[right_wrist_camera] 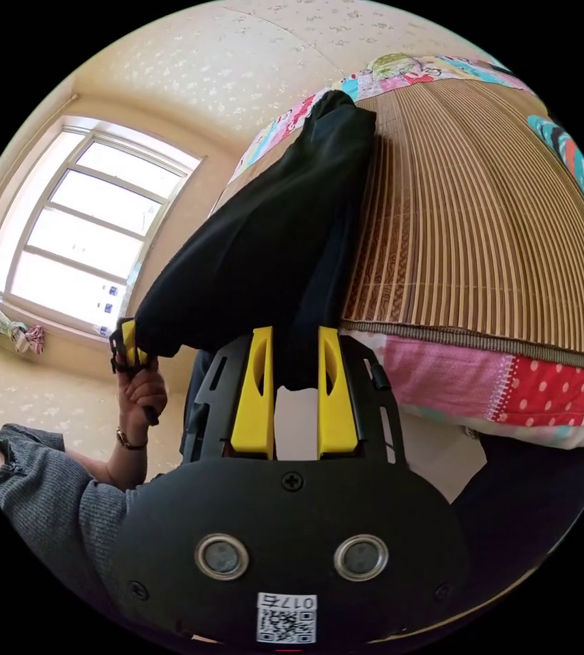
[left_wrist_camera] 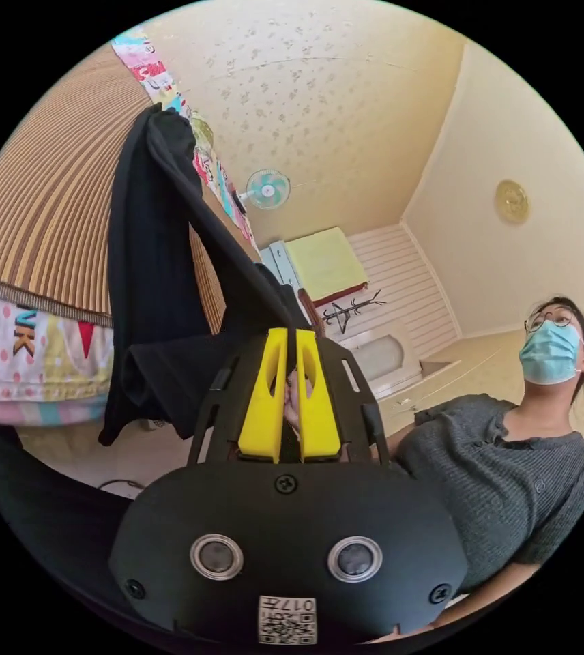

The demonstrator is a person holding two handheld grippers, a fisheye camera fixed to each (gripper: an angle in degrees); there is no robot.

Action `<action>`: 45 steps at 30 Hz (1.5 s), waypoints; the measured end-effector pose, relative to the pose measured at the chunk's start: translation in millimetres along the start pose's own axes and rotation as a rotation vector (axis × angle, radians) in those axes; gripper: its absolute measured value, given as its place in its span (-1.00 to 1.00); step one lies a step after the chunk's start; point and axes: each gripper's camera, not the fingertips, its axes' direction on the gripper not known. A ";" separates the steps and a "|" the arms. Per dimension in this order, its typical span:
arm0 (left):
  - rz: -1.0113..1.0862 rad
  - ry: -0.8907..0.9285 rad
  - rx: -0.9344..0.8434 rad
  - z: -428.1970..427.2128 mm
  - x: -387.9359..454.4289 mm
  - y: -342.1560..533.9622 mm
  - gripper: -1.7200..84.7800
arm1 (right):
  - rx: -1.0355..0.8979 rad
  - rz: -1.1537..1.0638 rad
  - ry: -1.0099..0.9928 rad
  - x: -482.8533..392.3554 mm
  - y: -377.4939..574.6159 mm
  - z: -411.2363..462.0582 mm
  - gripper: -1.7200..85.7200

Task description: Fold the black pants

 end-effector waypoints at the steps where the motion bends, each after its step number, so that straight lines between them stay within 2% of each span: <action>1: -0.069 -0.039 -0.018 4.3 -13.1 7.7 -0.93 | 0.003 0.021 -0.019 8.0 2.0 -3.4 -0.74; 2: -0.198 -0.123 -0.043 7.5 -37.0 21.7 -0.92 | 0.004 0.030 -0.031 11.8 2.9 -4.8 -0.74; 4: -0.266 -0.194 -0.071 6.0 -55.6 32.2 -0.91 | -0.010 0.042 -0.075 23.0 4.2 -6.3 -0.75; 7: -0.227 -0.219 -0.113 0.5 -44.5 24.7 -0.88 | -0.010 0.042 -0.059 28.9 5.7 -12.4 -0.77; 9: -0.126 -0.349 -0.163 0.2 -13.9 8.5 -0.85 | -0.014 0.034 -0.056 29.5 6.1 -18.1 -0.79; 12: -0.021 -0.435 -0.168 0.4 14.4 -11.3 -0.81 | -0.029 0.029 -0.010 27.9 7.4 -27.3 -0.81; 15: -0.021 -0.441 -0.211 10.1 11.2 -29.5 -0.77 | -0.033 0.009 0.028 25.8 11.2 -33.8 -0.85; 18: -0.054 -0.433 -0.259 19.6 3.2 -38.9 -0.82 | -0.079 -0.030 -0.026 28.6 8.9 -33.9 -0.86; 19: -0.050 -0.408 -0.239 16.4 4.3 -39.4 -0.84 | -0.156 -0.078 -0.047 30.1 0.4 -32.1 -0.87; 20: -0.051 -0.280 -0.184 6.4 4.6 -39.6 -0.87 | -0.190 -0.106 -0.063 30.8 -4.0 -33.4 -0.87; 21: -0.064 -0.078 -0.118 -5.1 1.2 -38.7 -0.89 | -0.226 -0.168 -0.116 30.6 -10.7 -43.2 -0.89; 22: -0.069 0.037 -0.077 -11.3 -1.2 -37.3 -0.89 | -0.213 -0.225 -0.205 29.4 -15.1 -60.6 -0.90; 24: -0.081 0.413 0.080 -33.0 -13.0 -25.9 -0.91 | -0.150 -0.268 -0.383 32.8 -18.9 -92.4 -0.91; 26: -0.086 0.457 0.077 -39.8 -15.8 -17.7 -0.92 | -0.121 -0.250 -0.525 44.4 -21.4 -115.2 -0.92; 27: -0.097 0.293 0.023 -40.6 -11.2 -11.9 -0.93 | -0.173 -0.209 -0.518 51.7 -23.3 -117.8 -0.92; 28: -0.104 0.167 -0.017 -38.6 -7.6 -9.1 -0.93 | -0.275 -0.161 -0.421 58.2 -24.3 -111.4 -0.92; 29: -0.127 -0.112 -0.121 -28.0 -1.8 -4.5 -0.93 | -0.322 -0.141 -0.344 61.5 -24.2 -107.1 -0.92; 30: -0.144 -0.342 -0.202 -16.2 1.0 -0.3 -0.93 | -0.377 -0.114 -0.164 68.1 -23.8 -100.4 -0.92; 31: -0.136 -0.411 -0.226 -10.9 2.5 1.3 -0.93 | -0.375 -0.092 -0.036 74.0 -25.9 -98.1 -0.91; 34: -0.118 -0.405 -0.232 2.8 4.1 6.3 -0.92 | -0.313 -0.069 -0.022 71.8 -52.2 -93.2 -0.84; 38: -0.128 -0.390 -0.240 10.7 -1.8 10.2 -0.93 | -0.244 -0.174 0.056 22.0 -119.1 -63.9 -0.74; 42: -0.127 -0.389 -0.256 11.8 -3.5 13.3 -0.93 | -0.204 -0.315 0.124 -44.9 -224.5 0.6 -0.71; 45: -0.114 -0.405 -0.263 14.5 -0.9 17.5 -0.92 | -0.217 -0.318 0.133 -69.6 -303.1 59.7 -0.67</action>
